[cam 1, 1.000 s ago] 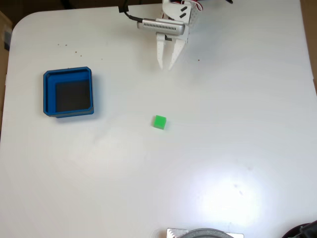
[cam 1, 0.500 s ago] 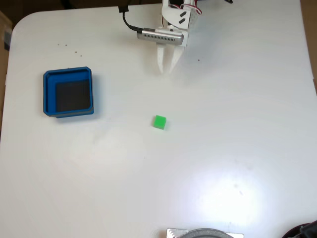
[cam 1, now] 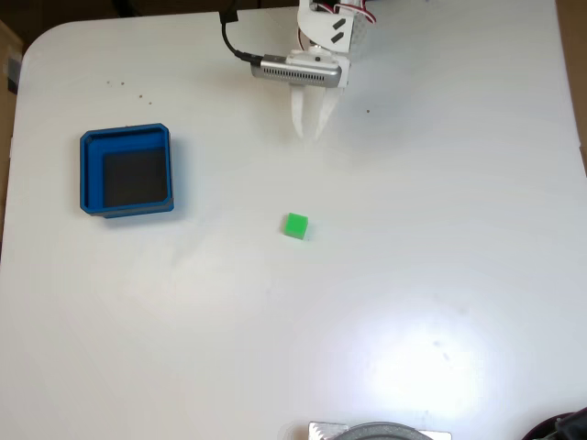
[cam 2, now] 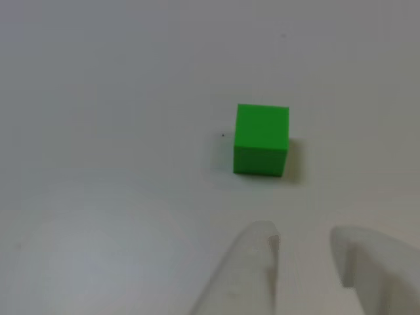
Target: Pick up green cube and drop it in the blue box
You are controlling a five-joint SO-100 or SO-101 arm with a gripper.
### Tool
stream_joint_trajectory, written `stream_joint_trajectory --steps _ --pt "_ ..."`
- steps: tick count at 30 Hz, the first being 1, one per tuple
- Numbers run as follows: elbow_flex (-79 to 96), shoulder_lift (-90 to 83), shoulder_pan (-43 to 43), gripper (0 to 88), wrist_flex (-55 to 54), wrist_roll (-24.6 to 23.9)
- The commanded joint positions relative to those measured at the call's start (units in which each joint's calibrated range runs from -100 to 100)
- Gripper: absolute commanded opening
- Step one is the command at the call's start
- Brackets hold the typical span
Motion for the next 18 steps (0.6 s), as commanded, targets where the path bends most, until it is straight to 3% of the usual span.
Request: stream_joint_trajectory --steps 1,18 --pt "-9.8 7.3 -0.5 2.3 -1.7 -0.2" --pt "-34.0 34.6 0.0 2.3 -0.7 -0.2"
